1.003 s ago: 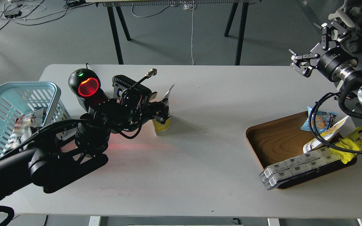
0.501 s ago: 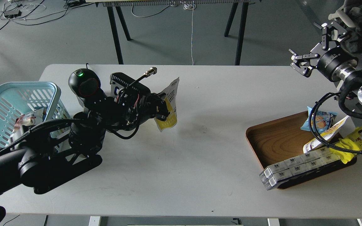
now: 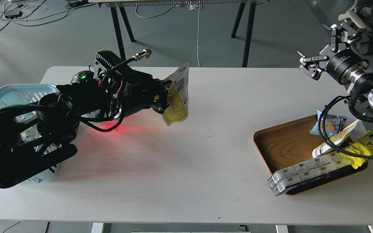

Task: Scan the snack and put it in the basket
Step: 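Lift the packet with the left gripper and hold it before the scanner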

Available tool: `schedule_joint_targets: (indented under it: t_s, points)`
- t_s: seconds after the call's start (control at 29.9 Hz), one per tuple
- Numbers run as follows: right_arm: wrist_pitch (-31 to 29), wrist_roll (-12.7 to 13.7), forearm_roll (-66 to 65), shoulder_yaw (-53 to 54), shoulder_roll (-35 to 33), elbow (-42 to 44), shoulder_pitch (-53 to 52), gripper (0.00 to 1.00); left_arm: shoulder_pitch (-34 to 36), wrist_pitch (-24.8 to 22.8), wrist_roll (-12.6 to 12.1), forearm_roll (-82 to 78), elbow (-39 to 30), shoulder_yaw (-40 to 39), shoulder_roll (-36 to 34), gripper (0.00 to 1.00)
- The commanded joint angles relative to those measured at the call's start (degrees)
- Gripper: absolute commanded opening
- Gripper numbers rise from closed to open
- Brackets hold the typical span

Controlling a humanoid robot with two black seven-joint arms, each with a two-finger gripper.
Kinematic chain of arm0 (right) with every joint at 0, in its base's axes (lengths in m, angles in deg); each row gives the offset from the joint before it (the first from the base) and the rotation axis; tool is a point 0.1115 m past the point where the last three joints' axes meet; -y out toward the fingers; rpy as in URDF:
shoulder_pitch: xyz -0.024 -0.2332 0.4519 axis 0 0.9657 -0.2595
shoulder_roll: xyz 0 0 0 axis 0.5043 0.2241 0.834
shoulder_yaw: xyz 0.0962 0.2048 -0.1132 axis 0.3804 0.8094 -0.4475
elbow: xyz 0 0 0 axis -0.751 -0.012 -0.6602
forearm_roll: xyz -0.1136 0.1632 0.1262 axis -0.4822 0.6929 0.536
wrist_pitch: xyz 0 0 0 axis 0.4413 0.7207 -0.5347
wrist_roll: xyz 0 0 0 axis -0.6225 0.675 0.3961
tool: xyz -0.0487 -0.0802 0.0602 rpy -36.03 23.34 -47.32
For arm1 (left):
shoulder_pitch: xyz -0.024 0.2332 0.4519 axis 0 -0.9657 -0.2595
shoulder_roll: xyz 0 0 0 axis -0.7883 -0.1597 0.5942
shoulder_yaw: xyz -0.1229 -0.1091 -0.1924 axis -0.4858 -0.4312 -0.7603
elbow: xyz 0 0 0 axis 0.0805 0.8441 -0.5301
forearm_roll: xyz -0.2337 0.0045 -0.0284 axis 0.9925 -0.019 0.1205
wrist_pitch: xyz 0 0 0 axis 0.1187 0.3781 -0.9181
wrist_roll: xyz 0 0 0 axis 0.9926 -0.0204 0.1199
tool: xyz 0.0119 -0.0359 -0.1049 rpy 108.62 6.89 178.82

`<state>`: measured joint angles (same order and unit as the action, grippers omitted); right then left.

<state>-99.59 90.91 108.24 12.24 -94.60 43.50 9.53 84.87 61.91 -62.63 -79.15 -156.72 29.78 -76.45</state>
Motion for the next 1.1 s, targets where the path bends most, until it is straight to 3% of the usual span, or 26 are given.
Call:
schedule_joint_targets:
  t_s: [0.0,0.77,1.07]
  points:
    - [-0.09,0.0,0.0,-0.1,-0.29,0.0,0.0,0.96,-0.31,0.0,0.26,0.88,0.0,-0.1,-1.66,0.0]
    - [-0.09,0.09,0.0,-0.28,-0.02,0.0,0.0,0.96,-2.6,0.0,0.08,15.21,0.09,-0.28,-8.7,0.01]
    - [-0.18,0.0,0.0,-0.19,0.07,0.0,0.09,0.96,-3.39,0.0,0.17,19.24,0.61,-3.8,-10.8,0.01]
